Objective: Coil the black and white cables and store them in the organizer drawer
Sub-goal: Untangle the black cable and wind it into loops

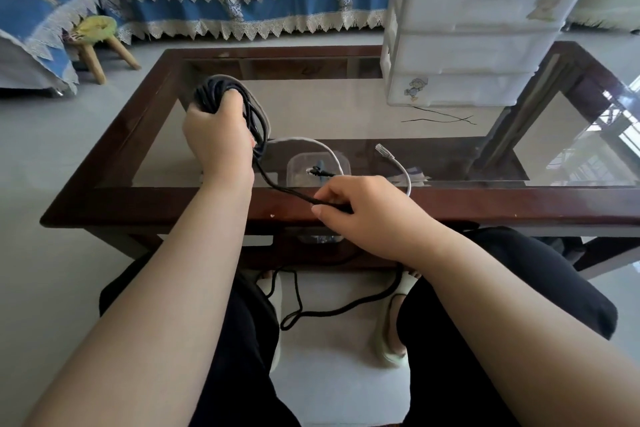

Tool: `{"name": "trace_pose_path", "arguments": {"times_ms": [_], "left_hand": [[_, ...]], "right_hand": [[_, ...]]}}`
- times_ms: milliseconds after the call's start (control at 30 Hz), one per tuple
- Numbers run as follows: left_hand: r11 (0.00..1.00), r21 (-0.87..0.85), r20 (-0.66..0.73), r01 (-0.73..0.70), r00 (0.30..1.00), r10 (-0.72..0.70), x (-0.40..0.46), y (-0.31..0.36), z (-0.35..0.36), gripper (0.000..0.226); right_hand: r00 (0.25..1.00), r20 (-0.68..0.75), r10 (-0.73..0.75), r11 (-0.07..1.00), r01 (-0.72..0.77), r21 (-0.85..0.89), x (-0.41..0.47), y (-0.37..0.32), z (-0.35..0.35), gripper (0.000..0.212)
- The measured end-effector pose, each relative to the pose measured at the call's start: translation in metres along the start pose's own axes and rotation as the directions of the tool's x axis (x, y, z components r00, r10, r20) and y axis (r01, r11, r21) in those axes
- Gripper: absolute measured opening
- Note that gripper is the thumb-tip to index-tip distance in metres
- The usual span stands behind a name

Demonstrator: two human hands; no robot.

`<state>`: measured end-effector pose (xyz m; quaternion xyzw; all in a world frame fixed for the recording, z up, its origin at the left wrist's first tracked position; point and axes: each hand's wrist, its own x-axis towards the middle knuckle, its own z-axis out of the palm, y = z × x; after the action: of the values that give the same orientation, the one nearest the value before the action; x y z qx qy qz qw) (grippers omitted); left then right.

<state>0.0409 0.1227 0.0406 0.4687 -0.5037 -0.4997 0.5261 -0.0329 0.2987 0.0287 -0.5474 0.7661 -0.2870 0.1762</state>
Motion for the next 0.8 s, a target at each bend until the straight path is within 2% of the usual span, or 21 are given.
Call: {"name": "trace_pose_path", "arguments": {"times_ms": [167, 300, 367, 433, 533, 567, 700, 800], "left_hand": [[0.968, 0.246, 0.196, -0.044, 0.981, -0.006, -0.009, -0.007, 0.006, 0.02], [0.933, 0.33, 0.438, -0.142, 0.899, -0.018, -0.023, -0.014, 0.009, 0.048], [0.913, 0.377, 0.556, -0.159, 0.827, -0.086, -0.033, -0.016, 0.009, 0.065], [0.904, 0.414, 0.662, -0.104, 0.716, -0.22, -0.042, -0.017, 0.009, 0.073], [0.917, 0.329, 0.778, 0.225, 0.485, -0.398, -0.052, -0.017, 0.01, 0.076], [0.91, 0.319, 0.803, 0.265, 0.434, -0.408, -0.054, -0.016, 0.009, 0.077], [0.913, 0.28, 0.867, 0.298, 0.329, -0.374, -0.059, -0.016, 0.005, 0.08], [0.904, 0.285, 0.883, 0.319, 0.279, -0.377, -0.062, -0.013, 0.003, 0.084]], "right_hand": [[0.996, -0.019, -0.084, 0.992, 0.085, 0.09, 0.002, 0.006, -0.009, 0.008], [0.977, -0.126, -0.173, 0.968, 0.192, 0.16, 0.004, 0.007, -0.012, 0.009], [0.95, -0.221, -0.22, 0.961, 0.25, 0.117, 0.007, 0.009, -0.012, 0.008], [0.908, -0.335, -0.252, 0.963, 0.268, 0.002, 0.011, 0.01, -0.011, 0.013], [0.839, -0.492, -0.232, 0.973, 0.209, -0.102, 0.018, 0.015, -0.013, 0.021], [0.826, -0.524, -0.207, 0.978, 0.176, -0.11, 0.021, 0.017, -0.015, 0.023], [0.827, -0.549, -0.121, 0.991, 0.071, -0.111, 0.029, 0.019, -0.019, 0.031], [0.854, -0.516, -0.072, 0.994, 0.018, -0.11, 0.033, 0.02, -0.015, 0.036]]}}
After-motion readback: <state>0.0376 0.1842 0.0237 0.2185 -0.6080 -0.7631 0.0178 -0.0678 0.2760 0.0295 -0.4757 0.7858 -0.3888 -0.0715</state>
